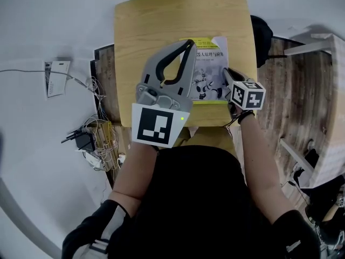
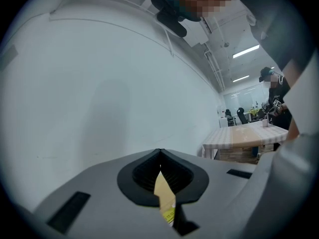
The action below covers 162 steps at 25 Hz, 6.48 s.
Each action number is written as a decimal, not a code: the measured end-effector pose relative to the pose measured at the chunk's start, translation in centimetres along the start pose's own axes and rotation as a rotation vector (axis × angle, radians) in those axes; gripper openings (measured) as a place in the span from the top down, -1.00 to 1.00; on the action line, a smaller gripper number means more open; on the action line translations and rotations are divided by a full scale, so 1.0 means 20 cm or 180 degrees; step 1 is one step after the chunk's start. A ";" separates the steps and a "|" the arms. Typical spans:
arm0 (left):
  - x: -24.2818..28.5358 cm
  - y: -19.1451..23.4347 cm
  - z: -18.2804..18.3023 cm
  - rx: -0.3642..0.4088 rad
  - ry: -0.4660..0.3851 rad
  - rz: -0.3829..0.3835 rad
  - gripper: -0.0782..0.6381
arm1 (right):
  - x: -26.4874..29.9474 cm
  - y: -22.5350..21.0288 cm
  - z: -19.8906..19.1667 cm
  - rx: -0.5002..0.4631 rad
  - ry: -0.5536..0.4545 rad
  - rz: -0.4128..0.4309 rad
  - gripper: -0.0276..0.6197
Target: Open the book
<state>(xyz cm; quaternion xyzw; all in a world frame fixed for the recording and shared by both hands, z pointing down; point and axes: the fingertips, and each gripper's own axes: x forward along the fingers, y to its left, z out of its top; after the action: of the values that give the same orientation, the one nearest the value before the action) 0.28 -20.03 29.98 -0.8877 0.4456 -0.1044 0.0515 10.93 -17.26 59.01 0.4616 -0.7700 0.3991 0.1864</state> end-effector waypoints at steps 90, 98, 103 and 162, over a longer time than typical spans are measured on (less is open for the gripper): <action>-0.58 0.75 -0.26 0.0133 -0.0022 -0.0082 0.75 | 0.78 1.48 -0.18 -0.0216 0.0843 0.0592 0.24; -0.59 0.75 -0.27 0.0096 -0.0013 -0.0073 0.75 | 0.78 1.47 -0.18 -0.0239 0.0777 0.0559 0.23; -0.60 0.74 -0.26 0.0098 -0.0040 -0.0076 0.75 | 0.78 1.47 -0.17 -0.0290 0.0772 0.0526 0.23; -0.53 0.45 -0.13 0.0099 -0.0103 -0.0120 0.75 | -0.15 1.51 0.42 -0.0880 -0.0818 0.0850 0.23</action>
<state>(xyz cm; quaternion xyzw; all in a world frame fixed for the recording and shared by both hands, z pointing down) -13.53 -16.91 29.27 -0.8966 0.4261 -0.0980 0.0705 -12.85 -14.47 38.40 0.3728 -0.8890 0.2489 0.0938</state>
